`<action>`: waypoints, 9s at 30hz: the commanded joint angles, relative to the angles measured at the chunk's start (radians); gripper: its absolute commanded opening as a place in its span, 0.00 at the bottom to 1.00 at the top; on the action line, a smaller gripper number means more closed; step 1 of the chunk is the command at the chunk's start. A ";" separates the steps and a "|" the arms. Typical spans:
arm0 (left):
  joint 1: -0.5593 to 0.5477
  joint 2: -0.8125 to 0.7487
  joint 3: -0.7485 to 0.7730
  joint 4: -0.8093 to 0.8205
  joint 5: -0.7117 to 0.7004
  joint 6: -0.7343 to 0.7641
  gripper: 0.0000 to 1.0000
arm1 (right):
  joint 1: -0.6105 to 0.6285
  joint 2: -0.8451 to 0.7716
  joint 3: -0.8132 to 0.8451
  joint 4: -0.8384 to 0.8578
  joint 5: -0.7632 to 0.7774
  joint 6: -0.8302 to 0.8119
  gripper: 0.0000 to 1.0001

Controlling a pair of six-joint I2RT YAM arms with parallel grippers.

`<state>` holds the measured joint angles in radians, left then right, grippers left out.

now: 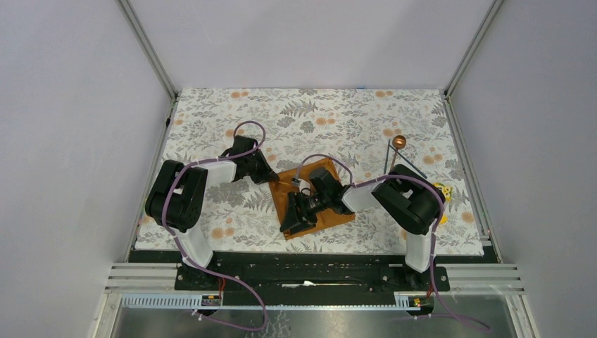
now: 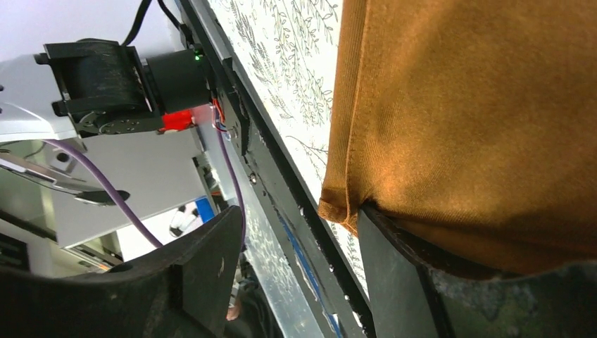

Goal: Fold the napkin into a case and place the utensils inside
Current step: Smooth out the top corner of the square-folded napkin from the folded napkin, then pick up the upper triangle-folded napkin from the center of the board, then turn over the upper triangle folded napkin at the center of the board, then pick up the lower triangle-folded napkin from the center of the board.

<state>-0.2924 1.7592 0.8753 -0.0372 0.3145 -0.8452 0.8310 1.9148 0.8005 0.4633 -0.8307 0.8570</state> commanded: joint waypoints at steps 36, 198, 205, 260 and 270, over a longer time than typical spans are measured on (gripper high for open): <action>0.141 -0.245 0.151 -0.216 0.154 0.094 0.39 | 0.306 -0.097 0.583 -1.095 1.085 -0.333 0.75; -0.546 -0.146 0.147 -0.498 -0.480 0.218 0.43 | -0.205 0.038 0.034 -0.124 -0.015 -0.247 0.37; -0.586 -0.181 0.092 -0.496 -0.475 0.168 0.43 | -0.203 0.064 0.043 -0.115 -0.009 -0.242 0.38; -0.370 -0.637 0.100 -0.657 -0.404 0.135 0.74 | -0.168 0.039 0.092 -0.192 0.035 -0.284 0.51; -0.185 -0.709 0.038 -0.590 -0.234 0.146 0.76 | -0.312 0.034 0.105 -0.488 0.060 -0.434 0.00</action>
<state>-0.5171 1.0752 0.9276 -0.6926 -0.0174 -0.7147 0.6003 1.9457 0.8745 0.2161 -0.8150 0.5583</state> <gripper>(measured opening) 0.752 0.050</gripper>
